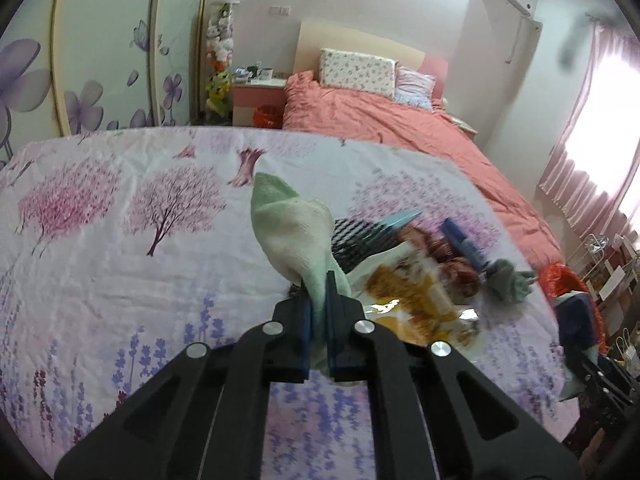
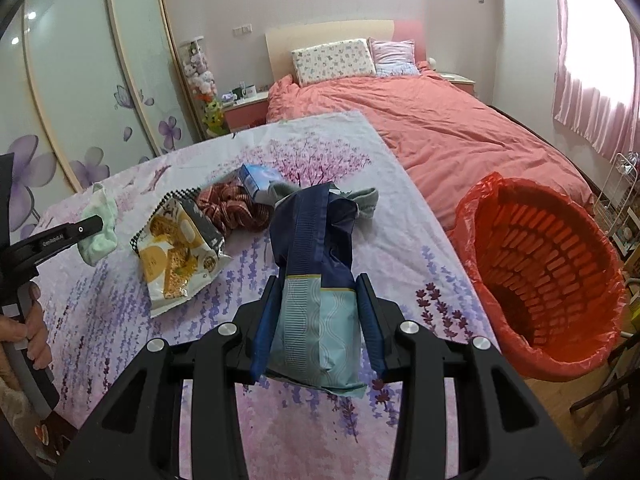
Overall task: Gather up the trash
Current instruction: 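Grasp the green sock with the left tool while the right tool grips the blue packet, then carry both items over the basket and open both tools to drop them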
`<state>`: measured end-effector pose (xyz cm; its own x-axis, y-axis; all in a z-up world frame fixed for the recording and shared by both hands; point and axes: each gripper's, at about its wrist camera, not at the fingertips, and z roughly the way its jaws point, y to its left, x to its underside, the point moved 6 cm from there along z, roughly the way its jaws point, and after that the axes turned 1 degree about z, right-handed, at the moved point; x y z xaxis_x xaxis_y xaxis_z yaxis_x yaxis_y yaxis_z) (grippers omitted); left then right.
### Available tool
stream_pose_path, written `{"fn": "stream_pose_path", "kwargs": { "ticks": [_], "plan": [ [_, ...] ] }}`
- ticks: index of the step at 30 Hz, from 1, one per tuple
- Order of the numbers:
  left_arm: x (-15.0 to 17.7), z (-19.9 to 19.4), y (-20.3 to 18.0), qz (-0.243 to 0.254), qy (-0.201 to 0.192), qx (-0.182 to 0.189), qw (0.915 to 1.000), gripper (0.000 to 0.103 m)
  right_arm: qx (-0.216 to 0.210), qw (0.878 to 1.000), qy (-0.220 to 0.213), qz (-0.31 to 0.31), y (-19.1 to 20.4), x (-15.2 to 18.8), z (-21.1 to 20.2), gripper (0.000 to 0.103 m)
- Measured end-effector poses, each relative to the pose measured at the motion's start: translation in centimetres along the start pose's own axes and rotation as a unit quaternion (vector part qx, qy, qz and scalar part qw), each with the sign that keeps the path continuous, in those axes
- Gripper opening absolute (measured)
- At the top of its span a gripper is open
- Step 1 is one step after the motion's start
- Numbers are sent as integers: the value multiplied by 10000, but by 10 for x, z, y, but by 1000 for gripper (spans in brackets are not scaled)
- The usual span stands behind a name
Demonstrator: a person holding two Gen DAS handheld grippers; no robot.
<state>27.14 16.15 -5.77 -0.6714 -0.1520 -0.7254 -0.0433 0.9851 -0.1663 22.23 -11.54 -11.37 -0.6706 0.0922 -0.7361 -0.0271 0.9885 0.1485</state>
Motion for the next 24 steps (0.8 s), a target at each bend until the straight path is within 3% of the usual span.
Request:
{"fn": "stream_pose_path", "kwargs": {
  "ticks": [12,24],
  "plan": [
    [-9,-51,-99,604,-309,808,9944,7,121,9986,-438,277,-34,-16,-35,39],
    [13,-72,-226,1128,-247,1879,9754,7,431,9934,-767,735,-95,-21,-61,39]
  ]
}}
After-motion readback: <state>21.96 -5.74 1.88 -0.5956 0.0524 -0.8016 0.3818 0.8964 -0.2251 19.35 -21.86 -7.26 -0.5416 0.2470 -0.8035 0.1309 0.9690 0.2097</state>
